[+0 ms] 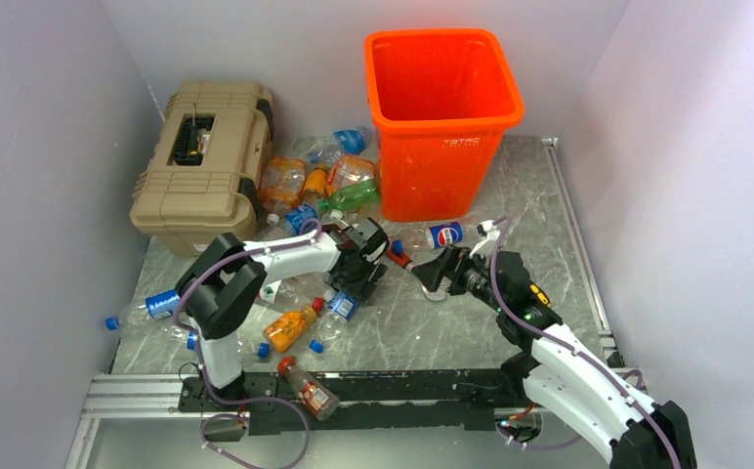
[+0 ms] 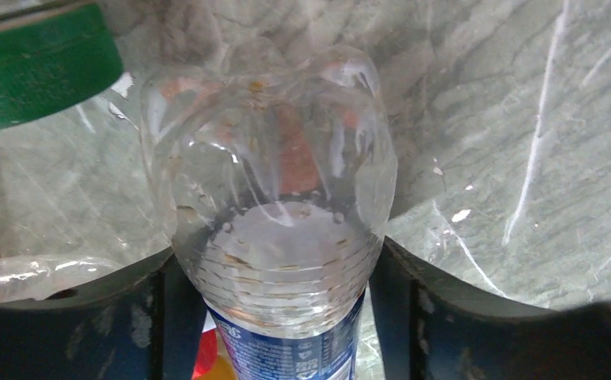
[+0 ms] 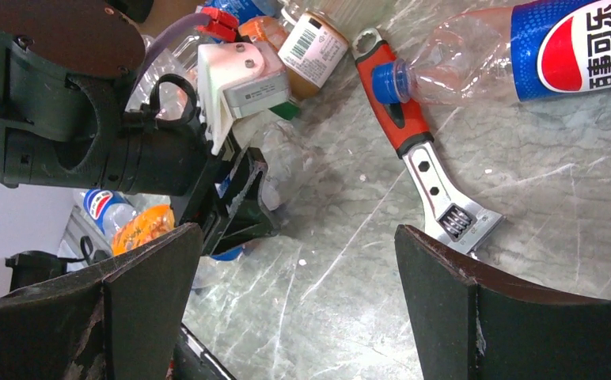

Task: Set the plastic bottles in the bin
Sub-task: Pick up the plastic bottle at the center of the board.

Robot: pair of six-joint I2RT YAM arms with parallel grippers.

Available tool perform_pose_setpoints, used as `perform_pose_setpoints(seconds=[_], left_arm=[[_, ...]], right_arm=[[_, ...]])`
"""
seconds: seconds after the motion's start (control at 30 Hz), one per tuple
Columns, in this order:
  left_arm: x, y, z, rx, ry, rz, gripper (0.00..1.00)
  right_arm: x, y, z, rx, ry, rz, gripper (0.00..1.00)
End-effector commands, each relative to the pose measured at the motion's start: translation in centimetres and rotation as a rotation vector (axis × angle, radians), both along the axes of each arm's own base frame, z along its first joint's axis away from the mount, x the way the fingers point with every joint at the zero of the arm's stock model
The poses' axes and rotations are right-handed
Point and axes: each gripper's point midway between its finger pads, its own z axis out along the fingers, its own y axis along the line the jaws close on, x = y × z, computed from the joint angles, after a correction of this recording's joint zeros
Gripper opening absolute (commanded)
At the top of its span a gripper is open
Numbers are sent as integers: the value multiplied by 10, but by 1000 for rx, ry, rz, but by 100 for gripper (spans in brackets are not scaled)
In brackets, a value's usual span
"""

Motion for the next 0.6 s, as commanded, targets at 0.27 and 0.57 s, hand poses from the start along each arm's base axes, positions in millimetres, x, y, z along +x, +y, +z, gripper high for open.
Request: perform_pose_setpoints(seconds=[0.27,0.57], left_arm=[[6,-32,100,-314,-256,-109,51],[-6,-37,324,-890,-772,-218,49]], right_arm=[[-10,12,75,78,-158,100,97],[-46,19,178,234,-449,244,98]])
